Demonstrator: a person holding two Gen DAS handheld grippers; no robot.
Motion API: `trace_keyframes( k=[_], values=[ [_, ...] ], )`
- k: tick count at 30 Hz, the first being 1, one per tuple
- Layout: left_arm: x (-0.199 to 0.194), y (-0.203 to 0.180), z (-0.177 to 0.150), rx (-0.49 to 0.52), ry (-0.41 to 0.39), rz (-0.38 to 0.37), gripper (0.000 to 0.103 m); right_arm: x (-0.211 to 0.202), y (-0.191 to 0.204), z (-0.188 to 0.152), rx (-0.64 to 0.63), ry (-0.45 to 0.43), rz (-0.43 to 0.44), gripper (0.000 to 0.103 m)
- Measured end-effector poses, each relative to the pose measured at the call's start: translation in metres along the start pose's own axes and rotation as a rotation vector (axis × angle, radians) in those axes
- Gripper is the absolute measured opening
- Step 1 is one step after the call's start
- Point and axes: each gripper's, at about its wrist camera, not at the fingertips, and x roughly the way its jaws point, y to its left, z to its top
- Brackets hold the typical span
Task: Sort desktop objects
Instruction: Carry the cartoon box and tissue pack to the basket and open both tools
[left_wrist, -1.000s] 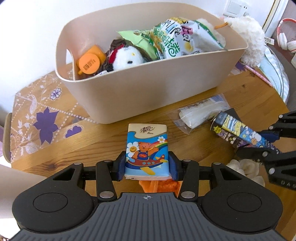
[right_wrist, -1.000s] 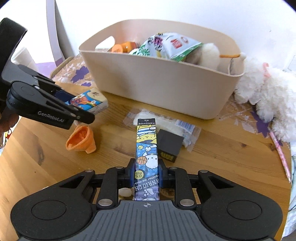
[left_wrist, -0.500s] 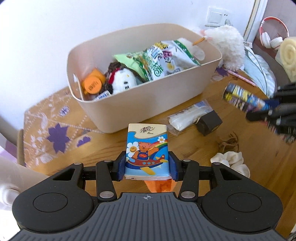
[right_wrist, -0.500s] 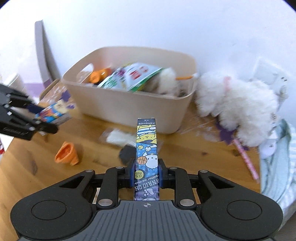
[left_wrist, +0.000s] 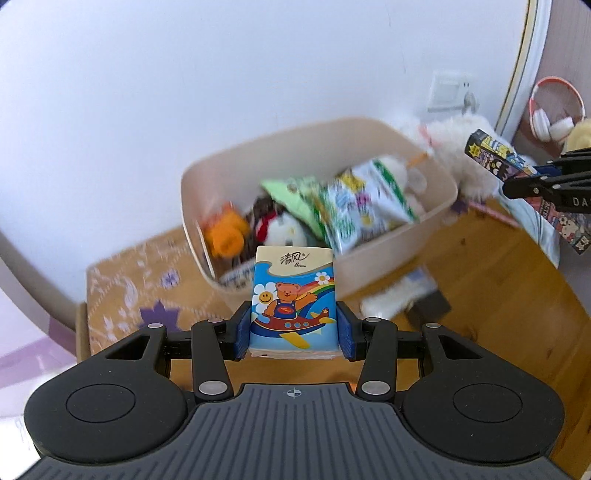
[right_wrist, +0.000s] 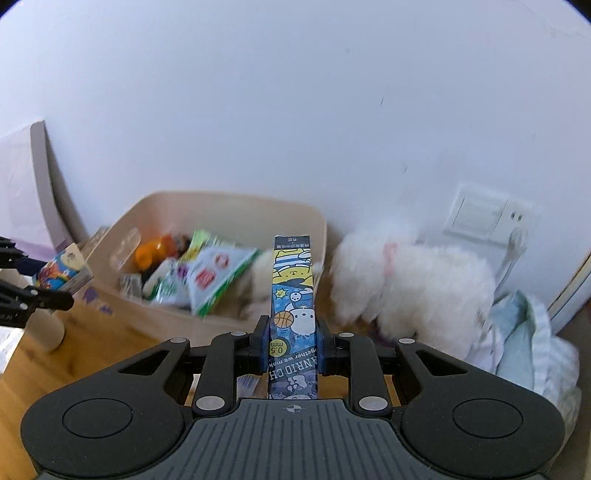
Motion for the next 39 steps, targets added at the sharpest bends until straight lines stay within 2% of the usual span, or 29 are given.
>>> trace_keyframes(
  k=[8, 20, 26, 29, 32, 39],
  values=[
    [0.001, 0.001, 0.032, -0.017, -0.048, 0.027, 0.047, 0.009, -0.004, 0.035, -0.017, -0.031, -0.028, 0.022],
    [0.04, 0.01, 0.055, -0.137, -0.049, 0.117, 0.047, 0.06, 0.012, 0.077, -0.045, -0.047, -0.024, 0.022],
    [0.067, 0.018, 0.06, -0.205, -0.023, 0.151, 0.047, 0.094, 0.022, 0.084, 0.016, -0.021, 0.026, 0.022],
    [0.08, 0.022, 0.059, -0.232, -0.004, 0.153, 0.047, 0.11, 0.029, 0.083, 0.0, -0.002, 0.029, 0.022],
    [0.093, 0.024, 0.057, -0.235, 0.019, 0.161, 0.047, 0.125, 0.036, 0.081, -0.035, 0.019, 0.017, 0.022],
    [0.114, 0.019, 0.053, -0.21, 0.062, 0.152, 0.047, 0.146, 0.037, 0.071, -0.02, 0.068, 0.012, 0.022]
  ],
)
